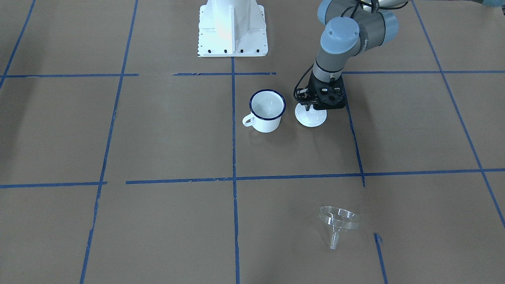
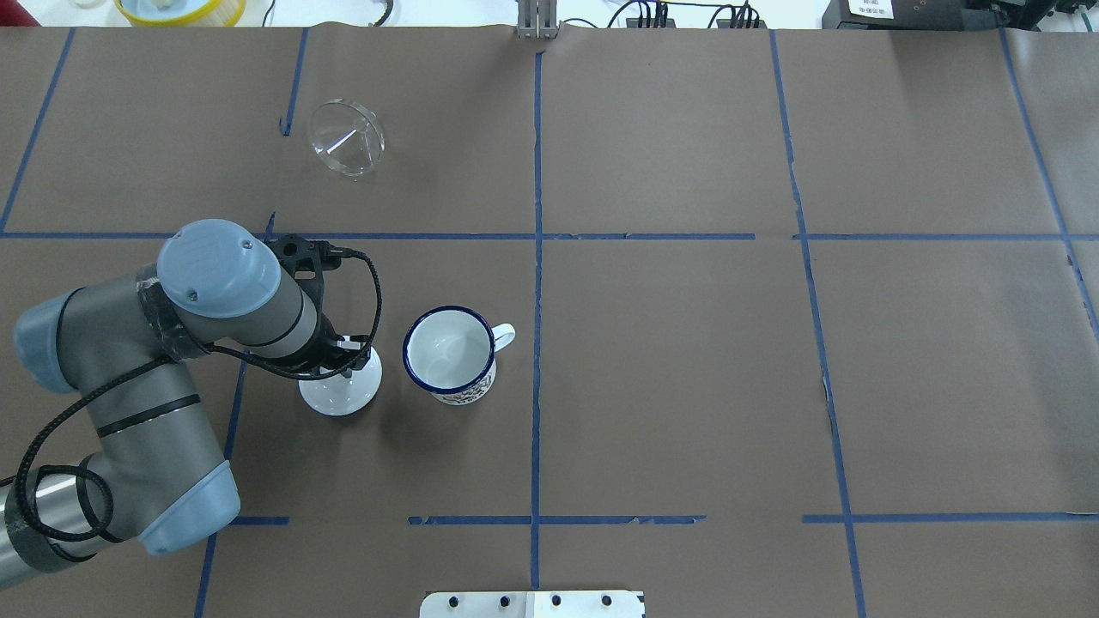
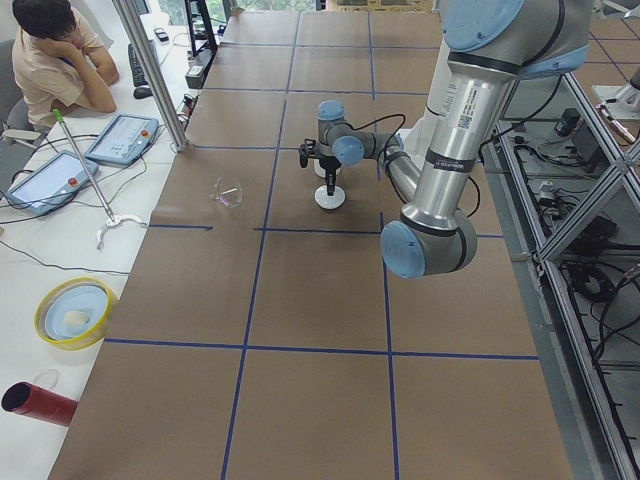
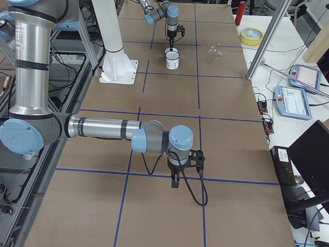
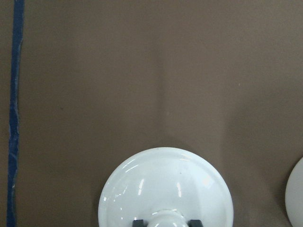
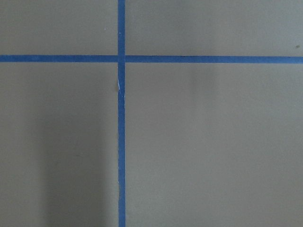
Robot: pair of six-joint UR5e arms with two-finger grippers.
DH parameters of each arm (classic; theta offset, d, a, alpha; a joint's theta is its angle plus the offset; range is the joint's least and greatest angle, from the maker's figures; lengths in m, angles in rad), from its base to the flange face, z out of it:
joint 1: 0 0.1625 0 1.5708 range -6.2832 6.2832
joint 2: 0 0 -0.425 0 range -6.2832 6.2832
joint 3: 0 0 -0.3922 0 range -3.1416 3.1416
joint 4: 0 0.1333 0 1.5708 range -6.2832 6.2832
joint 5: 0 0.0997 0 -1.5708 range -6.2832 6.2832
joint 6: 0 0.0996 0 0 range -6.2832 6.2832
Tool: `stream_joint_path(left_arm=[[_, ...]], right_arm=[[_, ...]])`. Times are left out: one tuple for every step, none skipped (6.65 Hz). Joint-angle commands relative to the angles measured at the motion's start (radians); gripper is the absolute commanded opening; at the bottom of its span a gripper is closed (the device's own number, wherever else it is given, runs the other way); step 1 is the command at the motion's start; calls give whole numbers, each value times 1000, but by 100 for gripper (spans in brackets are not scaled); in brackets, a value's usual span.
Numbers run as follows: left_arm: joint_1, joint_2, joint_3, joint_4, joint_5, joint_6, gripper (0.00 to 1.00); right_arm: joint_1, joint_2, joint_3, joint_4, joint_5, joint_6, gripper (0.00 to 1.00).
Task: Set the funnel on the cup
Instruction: 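Set the white lid down on the table beside the mug, then move the left gripper to the clear glass funnel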
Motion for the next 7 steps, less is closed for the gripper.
stream_joint_path(left_arm=[[1, -5, -1, 0, -1, -3, 100], [-4, -9, -22, 1, 1, -9, 100], [-19, -11, -68, 3, 3, -22, 100], [-97, -23, -73, 1, 25, -73, 100], [-146, -53, -73, -22, 67, -167, 100], [-177, -55, -68, -146, 111, -384, 100], [-180, -55, -51, -303, 198, -553, 100]], right_arm=[[0, 0, 0, 0, 0, 0, 100], [0, 0, -1, 0, 0, 0, 100], [0, 0, 0, 0, 0, 0, 100], [0, 0, 0, 0, 0, 0, 100], [0, 0, 0, 0, 0, 0, 100], [0, 0, 0, 0, 0, 0, 100], [0, 0, 0, 0, 0, 0, 100]])
